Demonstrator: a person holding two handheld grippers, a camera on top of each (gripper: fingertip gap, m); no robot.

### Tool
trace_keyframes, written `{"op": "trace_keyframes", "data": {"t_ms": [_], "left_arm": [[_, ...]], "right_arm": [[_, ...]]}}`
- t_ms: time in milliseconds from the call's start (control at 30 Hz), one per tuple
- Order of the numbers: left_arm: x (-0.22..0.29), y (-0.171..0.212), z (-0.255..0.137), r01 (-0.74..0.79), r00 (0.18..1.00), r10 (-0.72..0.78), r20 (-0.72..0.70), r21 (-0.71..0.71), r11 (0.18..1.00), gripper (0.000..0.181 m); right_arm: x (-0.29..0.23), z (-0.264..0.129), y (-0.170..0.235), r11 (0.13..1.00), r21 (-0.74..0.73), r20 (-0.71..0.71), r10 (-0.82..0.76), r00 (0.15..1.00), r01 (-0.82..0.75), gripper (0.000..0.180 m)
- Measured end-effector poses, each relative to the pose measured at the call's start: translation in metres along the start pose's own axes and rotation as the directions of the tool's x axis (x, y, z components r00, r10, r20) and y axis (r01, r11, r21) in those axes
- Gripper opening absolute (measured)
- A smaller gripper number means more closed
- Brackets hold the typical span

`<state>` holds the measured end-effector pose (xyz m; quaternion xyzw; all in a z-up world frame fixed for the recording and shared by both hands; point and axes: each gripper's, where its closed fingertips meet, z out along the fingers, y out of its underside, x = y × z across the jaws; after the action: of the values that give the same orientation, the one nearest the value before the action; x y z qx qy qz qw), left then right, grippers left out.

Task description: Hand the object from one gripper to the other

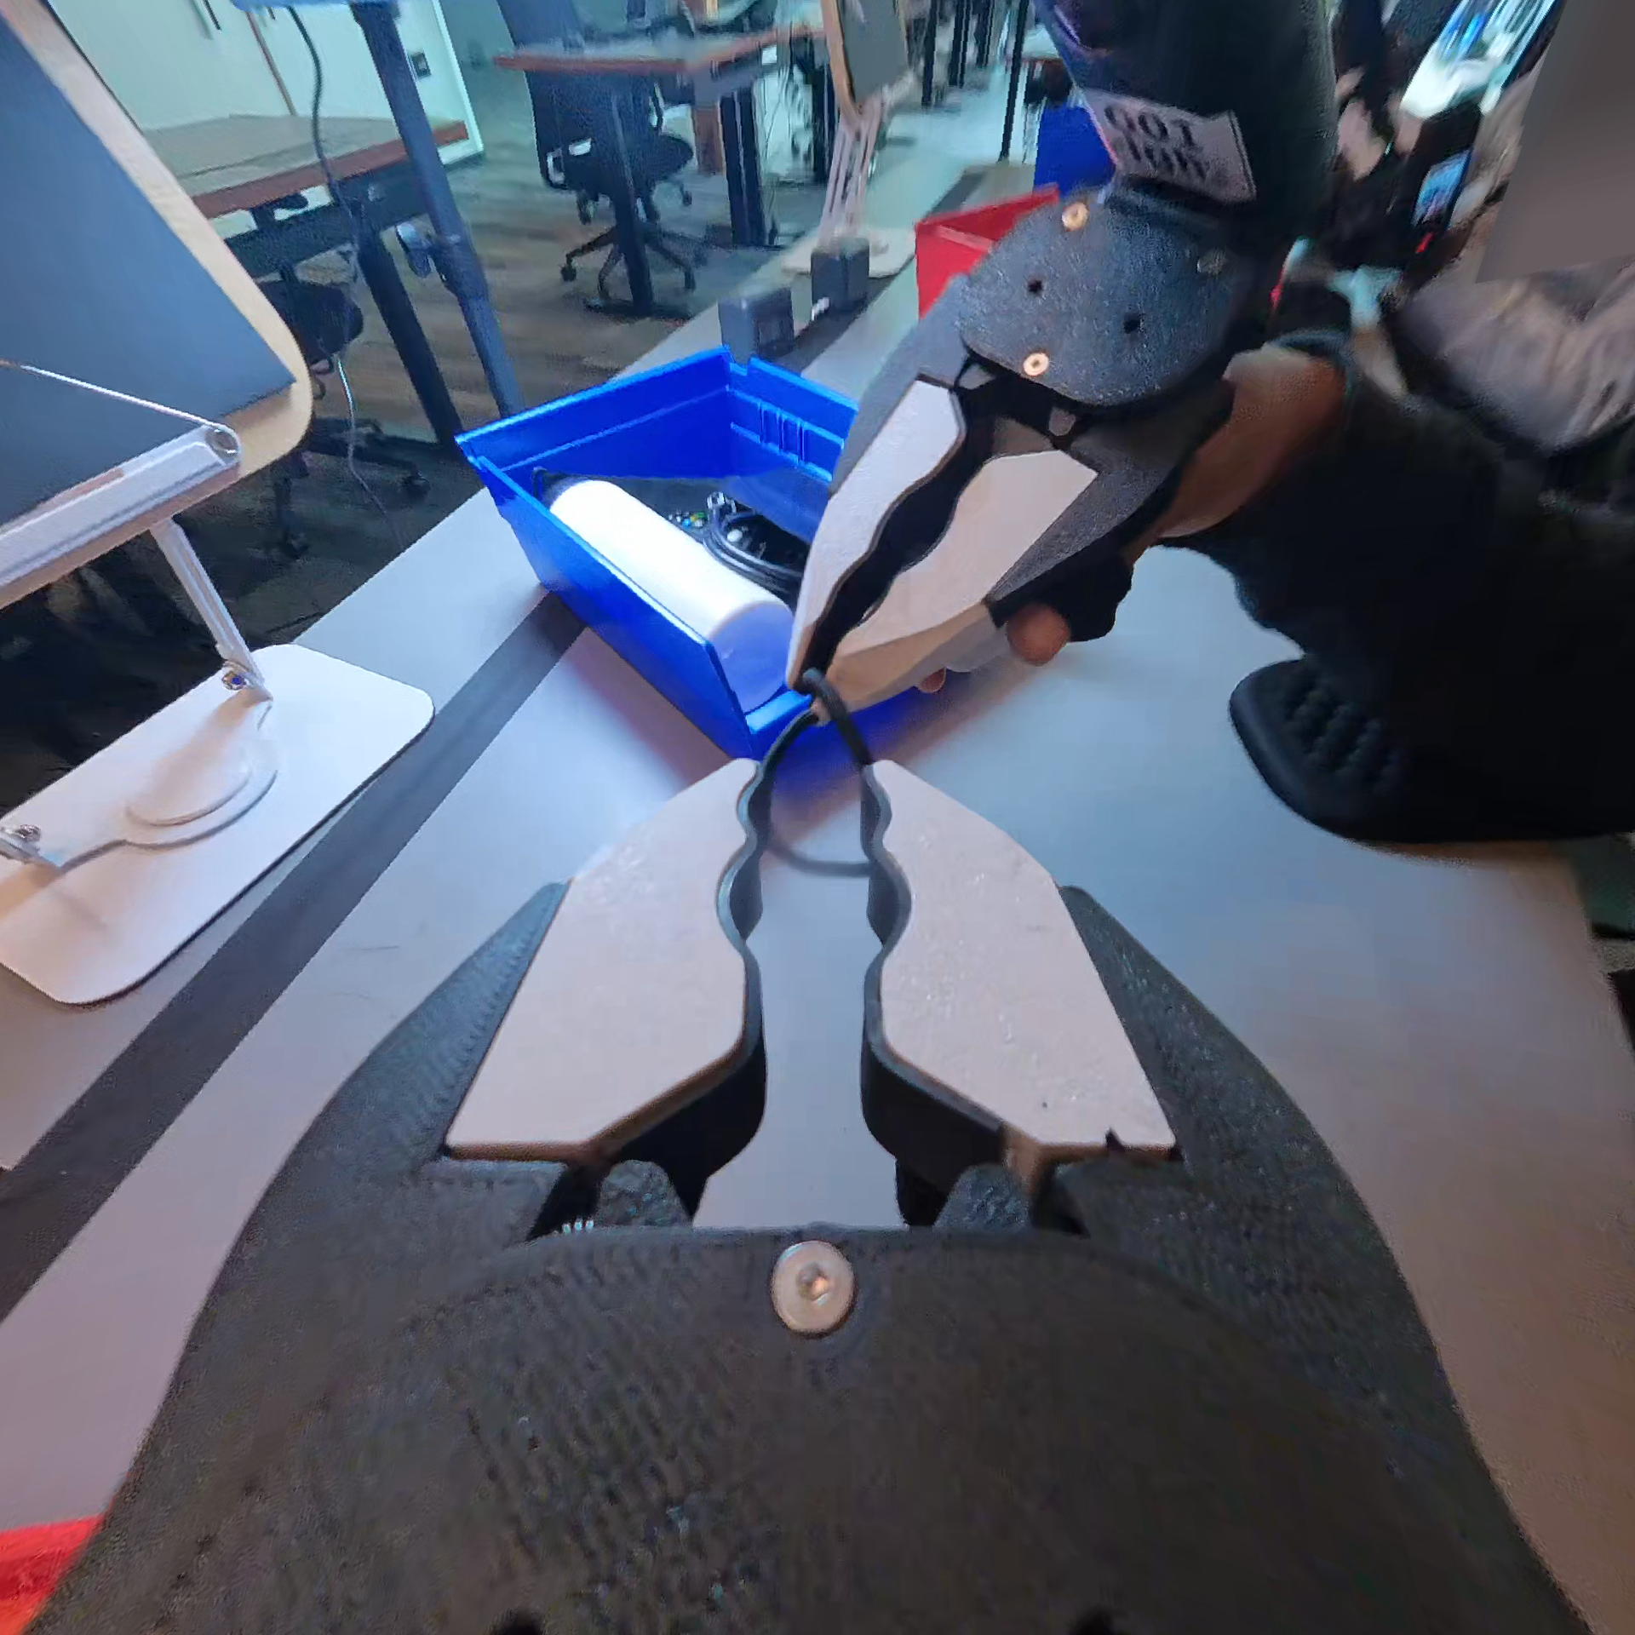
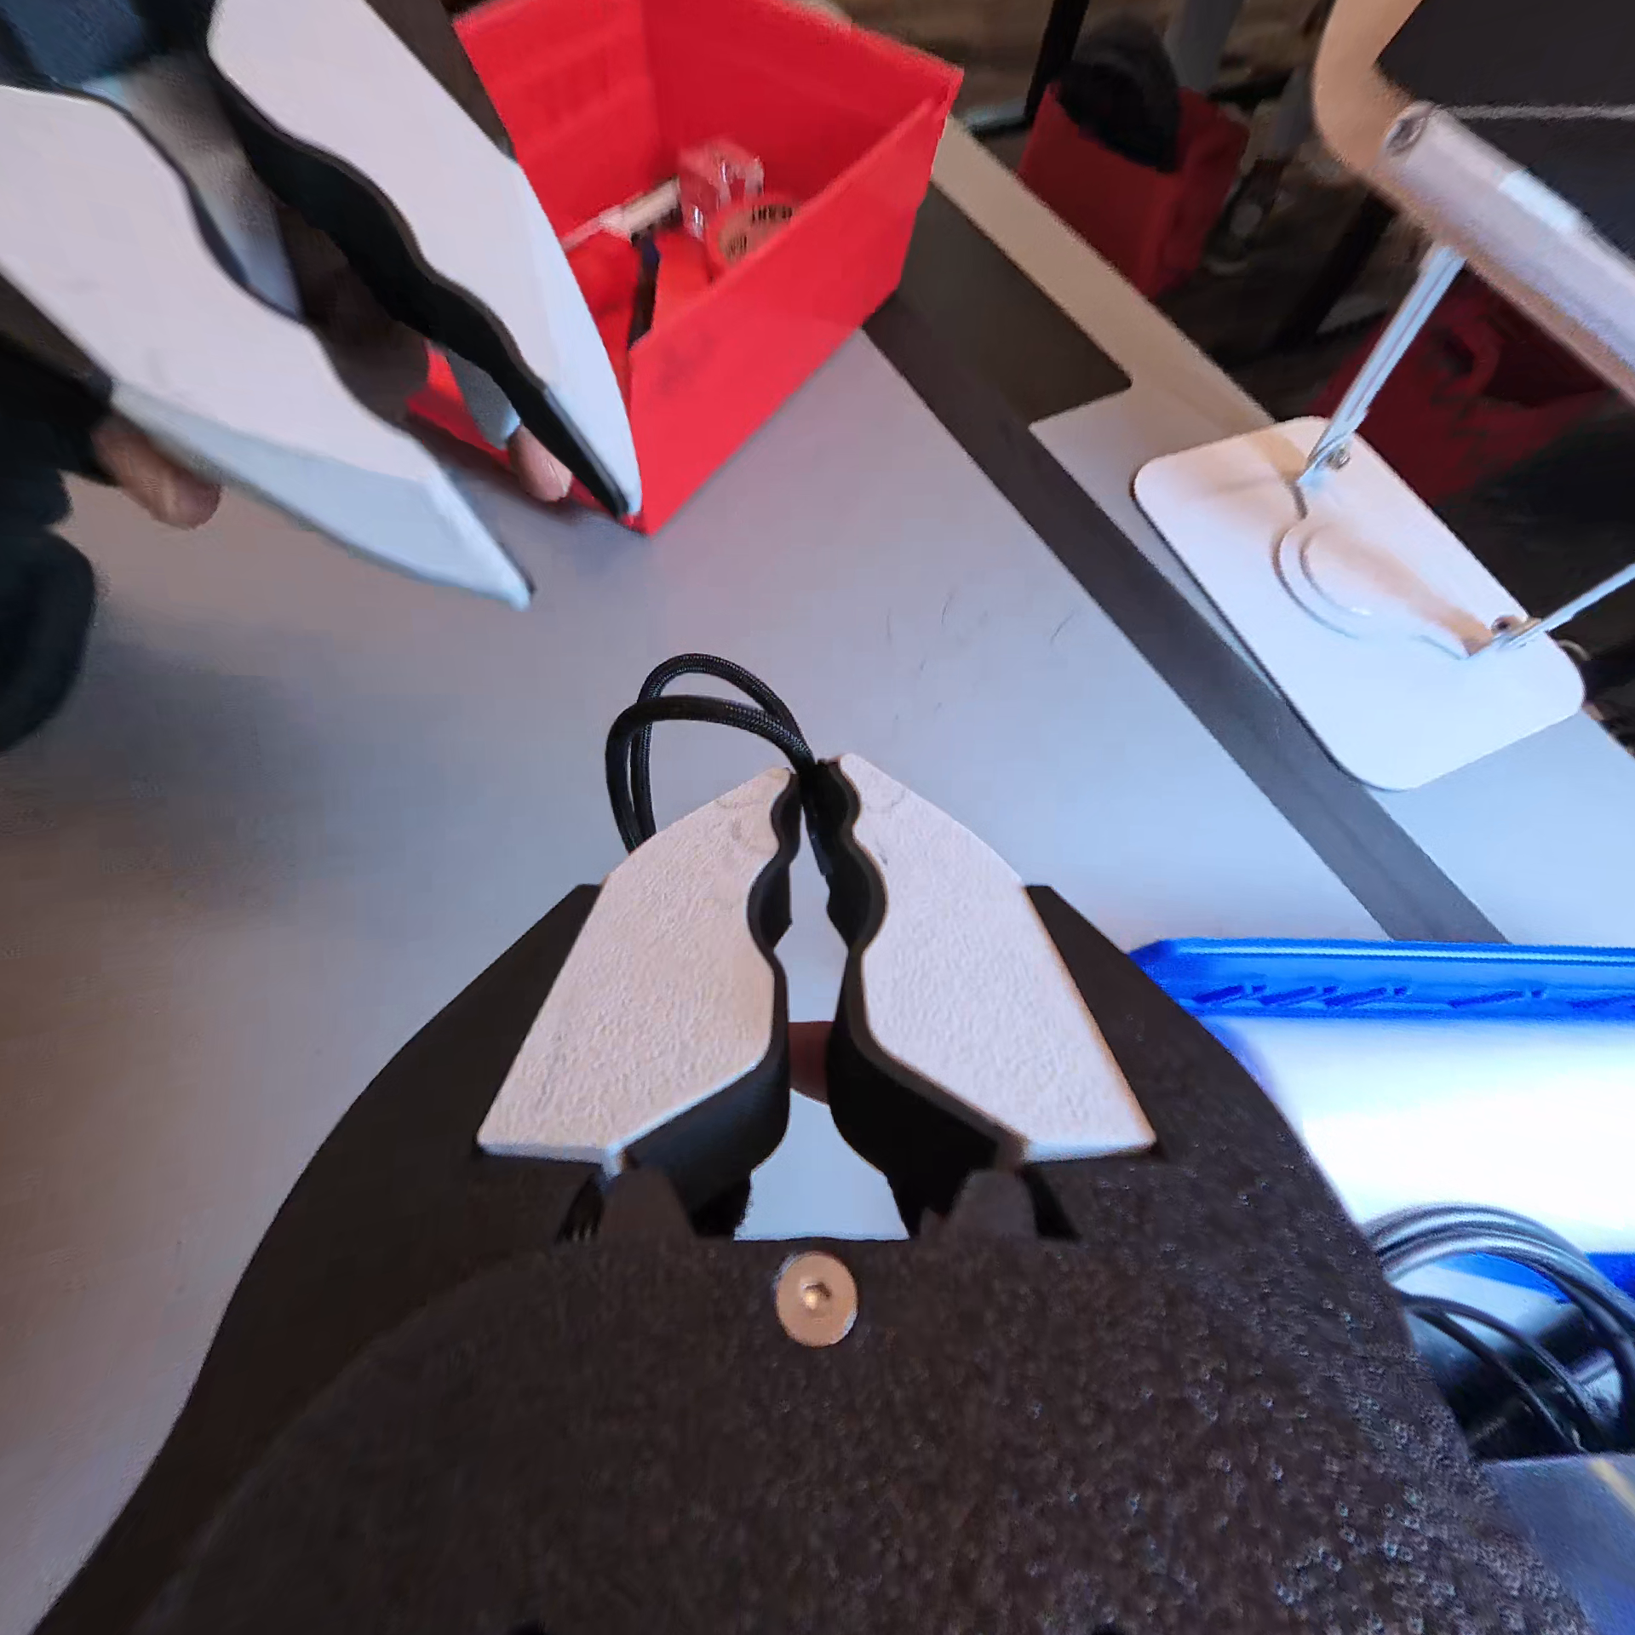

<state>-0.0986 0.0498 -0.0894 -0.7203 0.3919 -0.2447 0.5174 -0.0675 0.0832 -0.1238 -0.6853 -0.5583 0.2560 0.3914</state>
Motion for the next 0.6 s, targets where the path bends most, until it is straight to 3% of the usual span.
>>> {"op": "trace_keyframes", "data": {"t_ms": [167,267,367,467,600], "left_arm": [[0.008,0.029,0.031,-0.115,0.987,0.133,0.085,-0.19,0.975,0.022],[0.004,0.037,0.034,-0.142,0.98,0.17,0.106,-0.234,0.962,0.004],[0.003,0.035,0.029,-0.112,0.988,0.132,0.082,-0.216,0.97,0.004],[0.022,0.03,0.024,0.055,0.989,-0.075,-0.13,-0.147,0.988,0.004],[0.049,0.013,0.009,0.305,0.826,-0.307,-0.473,-0.083,0.949,0.003]], "right_arm": [[-0.017,0.01,0.009,0.994,-0.08,0.021,-0.079,0.997,0.081,0.003],[-0.024,0.009,0.008,0.992,-0.08,0.055,-0.091,0.994,0.096,0.003],[-0.031,0.002,0.004,0.994,-0.032,0.136,-0.098,0.986,0.104,0.003],[-0.043,-0.007,0.002,0.989,0.027,0.237,-0.148,0.96,0.146,0.003],[-0.065,-0.025,-0.001,0.961,0.152,0.365,-0.274,0.89,0.233,0.003]]}}
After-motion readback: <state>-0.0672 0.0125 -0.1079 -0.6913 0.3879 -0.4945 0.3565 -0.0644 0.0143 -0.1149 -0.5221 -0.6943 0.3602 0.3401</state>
